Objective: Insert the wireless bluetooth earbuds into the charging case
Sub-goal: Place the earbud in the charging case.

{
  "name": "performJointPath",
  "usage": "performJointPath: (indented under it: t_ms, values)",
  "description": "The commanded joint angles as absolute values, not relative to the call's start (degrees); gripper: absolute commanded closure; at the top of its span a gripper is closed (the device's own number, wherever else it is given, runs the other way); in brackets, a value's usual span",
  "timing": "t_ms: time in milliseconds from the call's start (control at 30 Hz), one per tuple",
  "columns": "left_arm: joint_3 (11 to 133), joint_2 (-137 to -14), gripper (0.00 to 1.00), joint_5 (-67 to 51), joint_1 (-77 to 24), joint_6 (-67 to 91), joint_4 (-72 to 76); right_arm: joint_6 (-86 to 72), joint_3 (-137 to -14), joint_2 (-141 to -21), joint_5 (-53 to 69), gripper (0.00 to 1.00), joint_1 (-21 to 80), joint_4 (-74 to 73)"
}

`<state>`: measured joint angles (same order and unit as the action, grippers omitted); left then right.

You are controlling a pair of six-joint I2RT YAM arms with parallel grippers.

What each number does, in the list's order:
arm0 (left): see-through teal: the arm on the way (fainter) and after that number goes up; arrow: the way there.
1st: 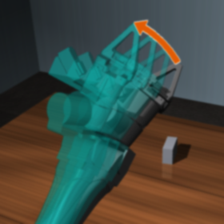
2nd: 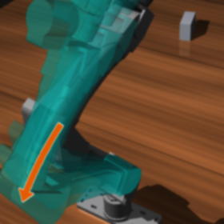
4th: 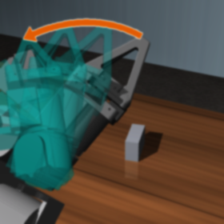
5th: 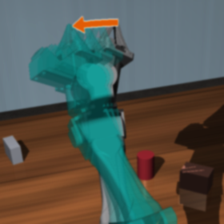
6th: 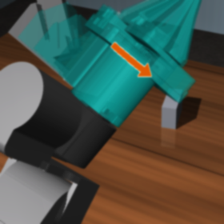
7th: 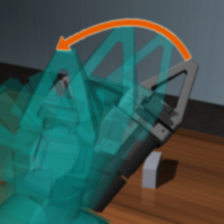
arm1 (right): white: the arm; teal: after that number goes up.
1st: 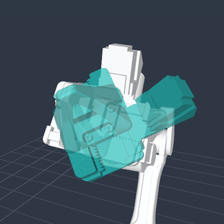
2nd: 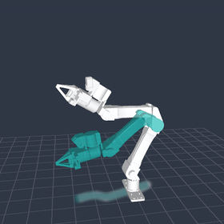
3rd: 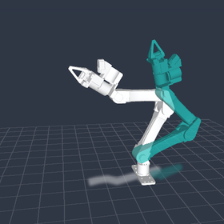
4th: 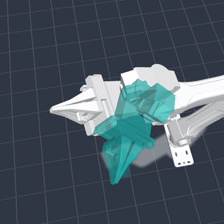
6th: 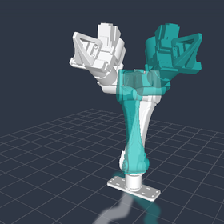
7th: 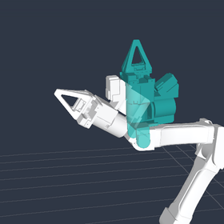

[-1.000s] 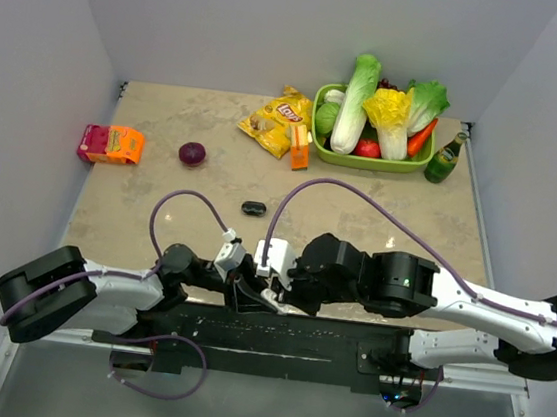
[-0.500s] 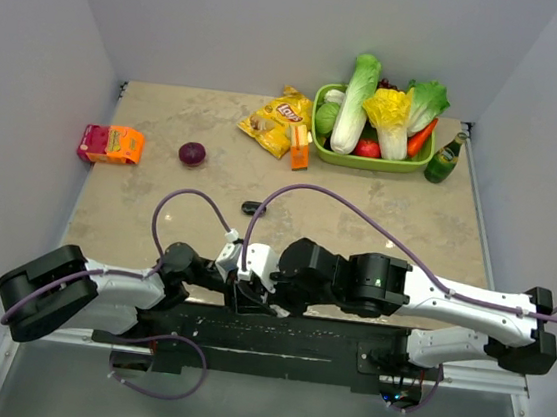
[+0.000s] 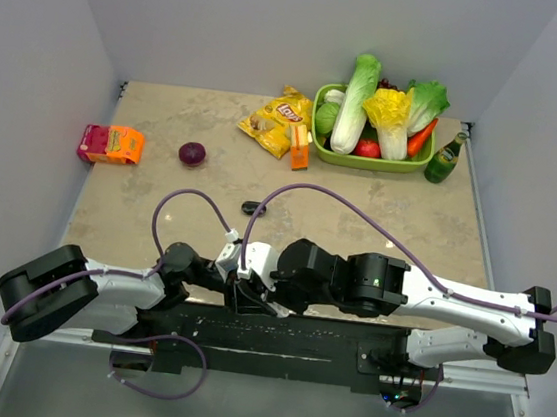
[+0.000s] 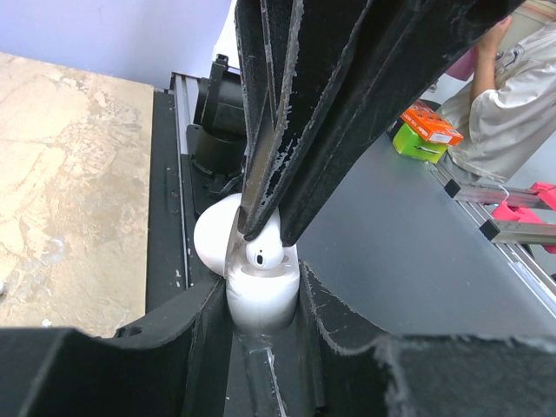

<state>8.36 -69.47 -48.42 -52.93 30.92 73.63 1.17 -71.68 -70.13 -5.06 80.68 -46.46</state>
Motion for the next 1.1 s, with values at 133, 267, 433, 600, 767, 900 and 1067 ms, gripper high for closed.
performJointPath:
  t_ms: [133, 267, 433, 600, 767, 900, 1067]
  values:
    - [10.4, -69.3, 1.0, -49.1, -52.8, 31.1, 77.2, 2.1, -72.3, -70.1, -4.5, 1.0, 81.0, -46.0]
    - [10.7, -69.3, 1.0, -49.1, -52.8, 31.0, 77.2, 2.1, -72.0, -70.2, -4.2, 1.0, 81.2, -46.0]
    - [11.2, -69.0, 1.0, -49.2, -52.8, 30.6, 76.1, 1.5, -71.1, -69.8, -3.8, 1.0, 81.7, -46.0]
    - [12.0, -68.7, 1.0, -49.0, -52.8, 30.3, 75.3, 1.3, -70.4, -69.3, -4.0, 1.0, 81.8, -45.3]
    - [12.2, -68.7, 1.0, -48.8, -52.8, 30.2, 75.2, 0.4, -70.6, -69.9, -6.8, 0.84, 81.8, -43.7]
    - [12.0, -68.7, 1.0, -48.7, -52.8, 30.1, 75.2, -2.8, -71.0, -68.3, -8.8, 0.72, 81.8, -41.1]
    - [11.5, -68.9, 1.0, -48.2, -52.8, 29.8, 75.2, -4.2, -72.4, -66.1, -11.5, 0.62, 81.9, -40.2]
